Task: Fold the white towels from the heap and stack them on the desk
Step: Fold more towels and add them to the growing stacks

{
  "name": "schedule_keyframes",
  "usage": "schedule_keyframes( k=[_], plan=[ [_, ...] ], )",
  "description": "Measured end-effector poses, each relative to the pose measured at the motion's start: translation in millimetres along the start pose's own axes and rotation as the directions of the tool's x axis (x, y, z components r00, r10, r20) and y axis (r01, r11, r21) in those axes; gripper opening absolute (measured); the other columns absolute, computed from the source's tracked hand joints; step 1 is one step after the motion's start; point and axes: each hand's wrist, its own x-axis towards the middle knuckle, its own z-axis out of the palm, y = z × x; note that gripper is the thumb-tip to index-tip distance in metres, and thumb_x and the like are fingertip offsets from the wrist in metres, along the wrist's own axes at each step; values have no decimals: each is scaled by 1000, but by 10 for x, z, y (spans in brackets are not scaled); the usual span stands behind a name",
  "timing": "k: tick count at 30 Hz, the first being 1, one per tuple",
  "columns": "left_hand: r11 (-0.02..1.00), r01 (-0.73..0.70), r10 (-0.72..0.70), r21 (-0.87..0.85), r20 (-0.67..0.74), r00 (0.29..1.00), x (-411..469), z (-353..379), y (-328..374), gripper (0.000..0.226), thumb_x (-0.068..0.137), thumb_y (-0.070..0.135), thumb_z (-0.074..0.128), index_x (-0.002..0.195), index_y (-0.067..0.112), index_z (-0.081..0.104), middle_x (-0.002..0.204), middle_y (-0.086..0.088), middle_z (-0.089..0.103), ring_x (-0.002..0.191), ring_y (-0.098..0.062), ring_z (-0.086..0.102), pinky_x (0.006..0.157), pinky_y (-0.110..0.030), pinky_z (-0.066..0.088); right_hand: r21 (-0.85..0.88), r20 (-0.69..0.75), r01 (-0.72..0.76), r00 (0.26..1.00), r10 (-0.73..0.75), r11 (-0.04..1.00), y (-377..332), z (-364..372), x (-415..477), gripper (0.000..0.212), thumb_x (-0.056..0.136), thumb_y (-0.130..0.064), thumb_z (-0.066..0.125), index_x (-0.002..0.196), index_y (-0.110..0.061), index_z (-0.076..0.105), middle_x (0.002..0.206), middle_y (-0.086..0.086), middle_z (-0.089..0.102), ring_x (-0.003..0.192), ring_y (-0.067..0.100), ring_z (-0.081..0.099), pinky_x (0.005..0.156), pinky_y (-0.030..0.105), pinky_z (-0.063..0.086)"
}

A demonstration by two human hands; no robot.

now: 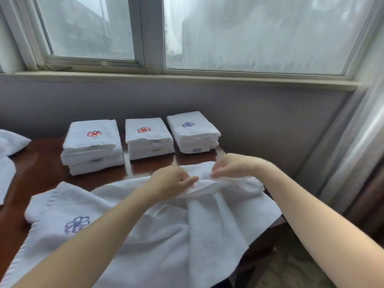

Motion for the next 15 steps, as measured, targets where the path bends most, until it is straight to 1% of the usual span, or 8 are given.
schedule_keyframes(
  k=[1, 2, 3, 6, 8, 10, 13, 15],
  plan=[
    [1000, 12, -13, -17, -69, 998, -19, 57, 25, 41, 100, 50, 41, 95, 32, 77, 98, 7, 67, 98, -15, 59, 85, -35, 48, 45, -121, 6, 993, -1, 999, 5, 101, 15, 25, 93, -30, 51, 103, -20, 72, 107, -11, 66, 98, 12, 60, 89, 32, 49],
    [999, 25, -30, -44, -118, 993, -42, 126, 41, 37, 101, 42, 41, 98, 32, 77, 103, 6, 65, 104, -16, 57, 88, -33, 45, 64, -211, 3, 977, 11, 998, 7, 230, 23, 31, 96, -24, 45, 116, -21, 68, 115, -13, 62, 108, 11, 57, 97, 33, 46],
    [997, 31, -41, -68, -151, 988, -64, 203, 48, 33, 100, 36, 43, 102, 32, 75, 108, 5, 62, 108, -16, 56, 91, -31, 43, 65, -249, 13, 969, 3, 998, 15, 373, 35, 34, 98, -22, 40, 123, -22, 63, 119, -11, 60, 112, 13, 55, 100, 34, 43],
    [995, 8, -29, -104, -203, 979, -110, 393, 36, 30, 100, 29, 43, 111, 31, 71, 115, 9, 57, 111, -11, 52, 92, -29, 41, -31, -277, 124, 952, -127, 992, 77, 740, 96, 29, 98, -17, 39, 122, -13, 55, 122, 3, 58, 113, 23, 53, 100, 41, 40],
    [994, -29, 3, -108, -227, 974, -99, 462, 28, 32, 101, 30, 42, 118, 28, 68, 119, 9, 57, 114, -11, 52, 93, -31, 42, -107, -321, 109, 937, -138, 988, 158, 849, 157, 42, 98, -18, 39, 140, -12, 44, 145, 8, 45, 135, 25, 39, 112, 43, 28],
    [991, -65, 34, -114, -254, 967, -59, 507, 24, 33, 103, 29, 41, 125, 24, 65, 126, 7, 58, 118, -13, 51, 94, -28, 40, -105, -345, 96, 930, -127, 990, 245, 859, 205, 52, 99, -18, 37, 151, -16, 32, 159, 6, 28, 147, 21, 21, 120, 39, 15],
    [982, -82, 40, -171, -235, 971, 18, 560, 46, 35, 104, 29, 41, 132, 20, 60, 136, 5, 57, 127, -13, 48, 100, -25, 34, -73, -330, 90, 938, -109, 993, 379, 788, 268, 54, 100, -16, 35, 153, -19, 28, 162, 4, 21, 150, 17, 16, 122, 38, 9],
    [961, -59, 4, -270, -200, 980, 66, 559, 64, 36, 103, 31, 44, 136, 20, 57, 139, 5, 56, 128, -12, 48, 104, -25, 33, -33, -311, 87, 946, -93, 996, 438, 711, 289, 52, 99, -13, 35, 151, -19, 35, 160, 3, 27, 148, 18, 21, 121, 41, 14]
  ],
)
